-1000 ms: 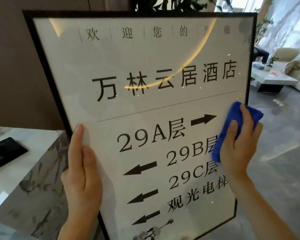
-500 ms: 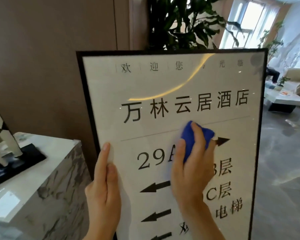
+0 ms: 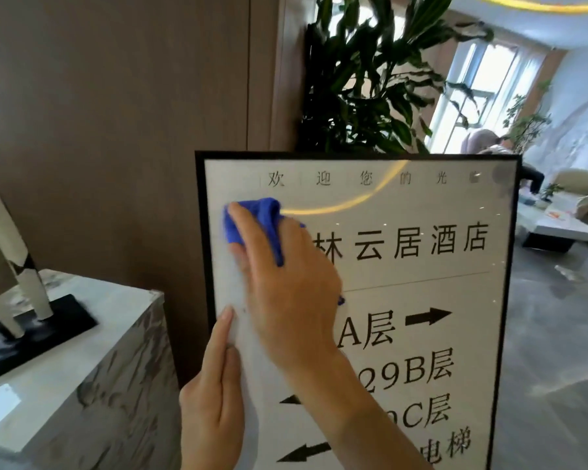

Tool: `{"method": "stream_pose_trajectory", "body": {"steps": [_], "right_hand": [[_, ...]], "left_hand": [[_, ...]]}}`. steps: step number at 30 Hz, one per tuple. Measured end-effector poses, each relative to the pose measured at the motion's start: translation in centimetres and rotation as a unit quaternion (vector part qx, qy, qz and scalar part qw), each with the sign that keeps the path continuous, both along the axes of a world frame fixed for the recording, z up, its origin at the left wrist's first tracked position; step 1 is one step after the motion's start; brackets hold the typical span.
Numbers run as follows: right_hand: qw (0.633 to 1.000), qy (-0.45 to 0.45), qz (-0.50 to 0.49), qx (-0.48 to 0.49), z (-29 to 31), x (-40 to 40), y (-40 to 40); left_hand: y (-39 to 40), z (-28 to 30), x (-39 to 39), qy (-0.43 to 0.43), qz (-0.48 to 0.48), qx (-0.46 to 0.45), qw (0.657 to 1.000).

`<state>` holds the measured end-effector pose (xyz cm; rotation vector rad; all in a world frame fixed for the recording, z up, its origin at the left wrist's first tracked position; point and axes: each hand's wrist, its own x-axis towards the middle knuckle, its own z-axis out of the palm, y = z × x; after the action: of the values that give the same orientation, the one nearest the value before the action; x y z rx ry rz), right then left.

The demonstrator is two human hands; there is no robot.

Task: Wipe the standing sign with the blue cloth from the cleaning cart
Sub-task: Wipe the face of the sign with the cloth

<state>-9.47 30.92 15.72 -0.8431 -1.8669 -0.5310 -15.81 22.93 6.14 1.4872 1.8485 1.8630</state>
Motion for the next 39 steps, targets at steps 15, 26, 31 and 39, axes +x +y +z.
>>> {"method": "stream_pose_trajectory", "body": {"steps": [15, 26, 31, 39], "right_hand": [[0.949, 0.222, -0.202, -0.092, 4.4, 20.9, 12.5], [0.928, 0.295, -0.209, -0.086, 2.3, 15.0, 9.3], [0.962, 0.226, -0.143, -0.05, 1.8, 6.3, 5.2], [0.997, 0.066, -0.027, 0.019, -0.8, -1.0, 0.1]], "left_hand": [[0.2, 0.3, -0.1, 0.019, -0.006, 0.002, 1.0], [0.0, -1.4, -0.3, 0.023, 0.013, 0.024, 0.999], [0.1, -1.2, -0.4, 0.032, 0.0, 0.017, 0.999], [0.3, -2.0, -0.8, 0.008, 0.003, 0.004, 1.0]]}}
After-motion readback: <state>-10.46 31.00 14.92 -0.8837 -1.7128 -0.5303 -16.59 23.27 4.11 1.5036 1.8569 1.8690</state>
